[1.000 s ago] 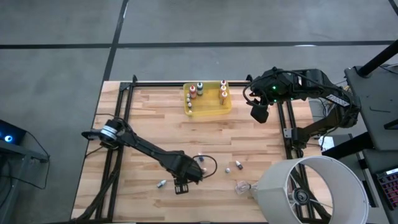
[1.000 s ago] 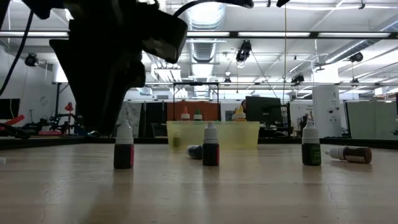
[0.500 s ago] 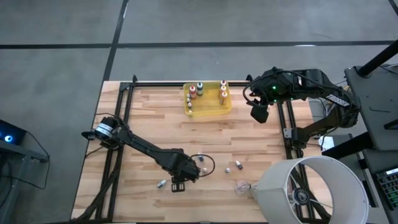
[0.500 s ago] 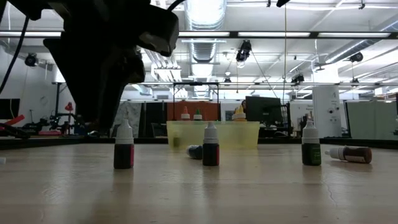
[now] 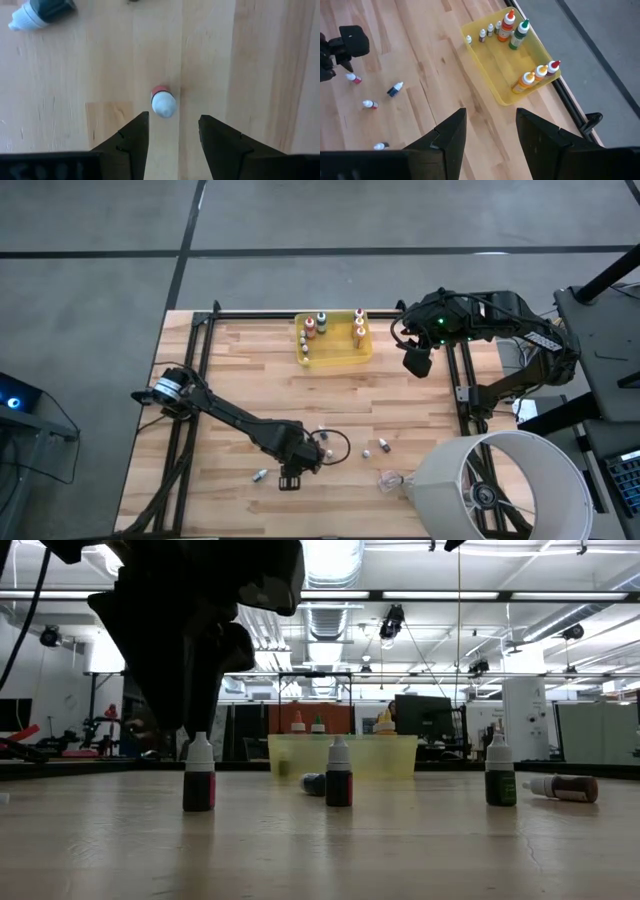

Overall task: Pick & Place food coloring
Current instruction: Put the small pink food coloring bottle into the yellow bin

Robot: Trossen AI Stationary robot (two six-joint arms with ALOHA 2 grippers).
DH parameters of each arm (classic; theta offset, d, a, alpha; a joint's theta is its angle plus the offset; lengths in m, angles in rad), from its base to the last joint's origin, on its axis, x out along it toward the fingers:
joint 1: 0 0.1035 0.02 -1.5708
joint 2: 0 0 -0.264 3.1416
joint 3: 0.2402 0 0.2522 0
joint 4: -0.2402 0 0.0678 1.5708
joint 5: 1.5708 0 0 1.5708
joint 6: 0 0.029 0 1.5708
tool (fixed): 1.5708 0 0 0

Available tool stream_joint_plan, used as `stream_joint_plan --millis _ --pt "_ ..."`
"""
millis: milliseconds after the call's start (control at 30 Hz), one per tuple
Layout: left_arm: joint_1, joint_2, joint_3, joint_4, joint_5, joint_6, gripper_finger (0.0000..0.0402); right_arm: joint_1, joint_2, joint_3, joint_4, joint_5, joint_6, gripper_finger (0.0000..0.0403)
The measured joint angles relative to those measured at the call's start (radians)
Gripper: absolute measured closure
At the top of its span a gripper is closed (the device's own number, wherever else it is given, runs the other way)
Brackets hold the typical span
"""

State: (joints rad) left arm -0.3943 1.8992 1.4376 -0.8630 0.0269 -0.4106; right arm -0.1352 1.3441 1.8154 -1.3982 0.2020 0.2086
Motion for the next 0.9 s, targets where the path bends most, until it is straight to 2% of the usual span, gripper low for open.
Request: stream_joint_plan --millis 900 --pt "0.015 0.038 -0.004 0.036 -0.040 0.052 0.0257 0.000 0.000 0.000 0.006 0.002 0.000 0.0239"
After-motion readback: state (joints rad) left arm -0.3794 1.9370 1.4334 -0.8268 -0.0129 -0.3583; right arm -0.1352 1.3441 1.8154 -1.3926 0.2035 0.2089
